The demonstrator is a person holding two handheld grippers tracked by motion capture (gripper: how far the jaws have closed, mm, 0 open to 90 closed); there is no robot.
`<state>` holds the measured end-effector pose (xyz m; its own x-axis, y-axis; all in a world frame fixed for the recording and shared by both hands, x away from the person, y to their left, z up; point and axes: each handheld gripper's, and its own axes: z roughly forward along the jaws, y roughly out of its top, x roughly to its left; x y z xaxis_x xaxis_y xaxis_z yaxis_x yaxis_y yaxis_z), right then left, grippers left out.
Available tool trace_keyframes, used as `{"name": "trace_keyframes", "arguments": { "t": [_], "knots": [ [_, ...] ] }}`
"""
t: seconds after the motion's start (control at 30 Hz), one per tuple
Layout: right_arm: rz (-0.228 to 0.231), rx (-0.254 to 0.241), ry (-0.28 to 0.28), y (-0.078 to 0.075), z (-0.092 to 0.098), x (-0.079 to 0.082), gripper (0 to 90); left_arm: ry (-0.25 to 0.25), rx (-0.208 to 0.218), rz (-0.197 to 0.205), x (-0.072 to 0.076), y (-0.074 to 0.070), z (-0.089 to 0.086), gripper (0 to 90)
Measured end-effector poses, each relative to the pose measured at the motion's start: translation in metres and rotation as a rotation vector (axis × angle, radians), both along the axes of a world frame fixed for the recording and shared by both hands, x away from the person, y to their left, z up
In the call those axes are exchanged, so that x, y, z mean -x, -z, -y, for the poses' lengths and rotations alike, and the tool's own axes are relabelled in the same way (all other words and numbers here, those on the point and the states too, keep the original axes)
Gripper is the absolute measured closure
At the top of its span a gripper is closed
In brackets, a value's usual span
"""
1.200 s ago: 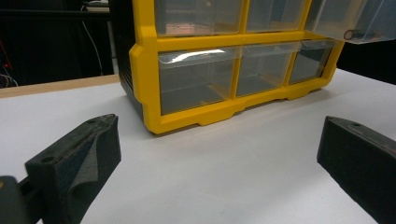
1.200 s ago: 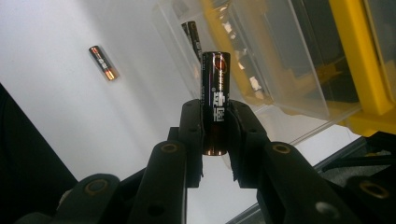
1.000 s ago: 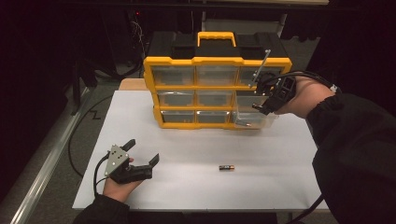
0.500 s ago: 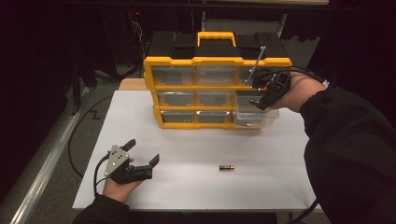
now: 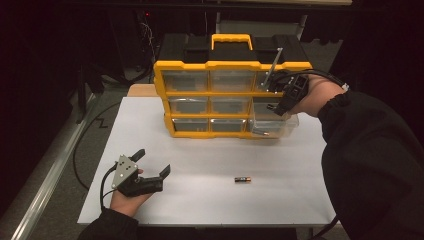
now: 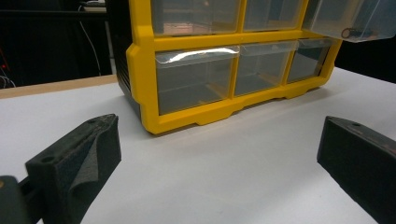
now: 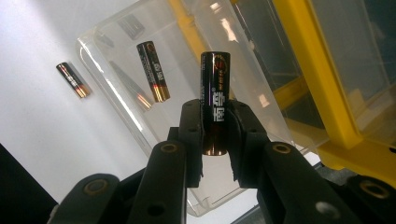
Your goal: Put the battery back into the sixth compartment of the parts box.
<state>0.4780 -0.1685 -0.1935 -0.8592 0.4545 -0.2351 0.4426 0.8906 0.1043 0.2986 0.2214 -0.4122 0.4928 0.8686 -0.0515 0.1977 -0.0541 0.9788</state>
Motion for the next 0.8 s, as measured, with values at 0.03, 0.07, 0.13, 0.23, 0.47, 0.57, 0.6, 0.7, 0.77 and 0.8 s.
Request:
{"name": "trace_keyframes", "arguments": {
  "t": [0.03, 0.07, 0.13, 0.23, 0.47, 0.57, 0.6, 0.7, 0.77, 0.8],
  "knots": [
    [0.001, -0.001, 0.000, 0.000, 0.000, 0.000, 79.0, 0.000, 0.001, 0.000, 0.000, 0.000, 0.000, 0.4],
    [0.001, -0.002, 0.004, -0.001, 0.000, 0.000, 79.0, 0.000, 0.001, 0.001, 0.000, 0.000, 0.000, 0.4],
    [-0.001, -0.007, 0.002, -0.001, 0.001, 0.000, 79.0, -0.001, 0.003, 0.002, 0.000, 0.000, 0.000, 0.4],
    [0.002, -0.003, -0.003, 0.000, 0.001, 0.001, 79.0, -0.001, 0.002, 0.002, 0.000, 0.000, 0.000, 0.4],
    [-0.013, -0.031, -0.011, 0.000, 0.004, 0.002, 66.6, 0.000, 0.001, 0.000, 0.000, 0.000, 0.000, 0.4],
    [-0.001, -0.047, -0.007, -0.005, 0.006, 0.006, 61.1, 0.000, 0.002, 0.000, 0.000, 0.000, 0.000, 0.4],
    [0.003, -0.055, -0.005, -0.007, 0.006, 0.008, 60.2, 0.000, 0.002, 0.000, 0.000, 0.000, 0.001, 0.4],
    [0.007, -0.057, -0.009, -0.012, 0.008, 0.016, 58.5, 0.001, -0.003, -0.001, 0.000, 0.000, 0.001, 0.4],
    [0.006, -0.054, -0.017, -0.013, 0.009, 0.023, 57.9, 0.001, -0.002, 0.000, 0.000, 0.000, 0.001, 0.4],
    [0.008, -0.052, -0.018, -0.013, 0.009, 0.027, 57.3, 0.001, -0.003, 0.001, 0.000, 0.000, 0.002, 0.4]
  ]
}}
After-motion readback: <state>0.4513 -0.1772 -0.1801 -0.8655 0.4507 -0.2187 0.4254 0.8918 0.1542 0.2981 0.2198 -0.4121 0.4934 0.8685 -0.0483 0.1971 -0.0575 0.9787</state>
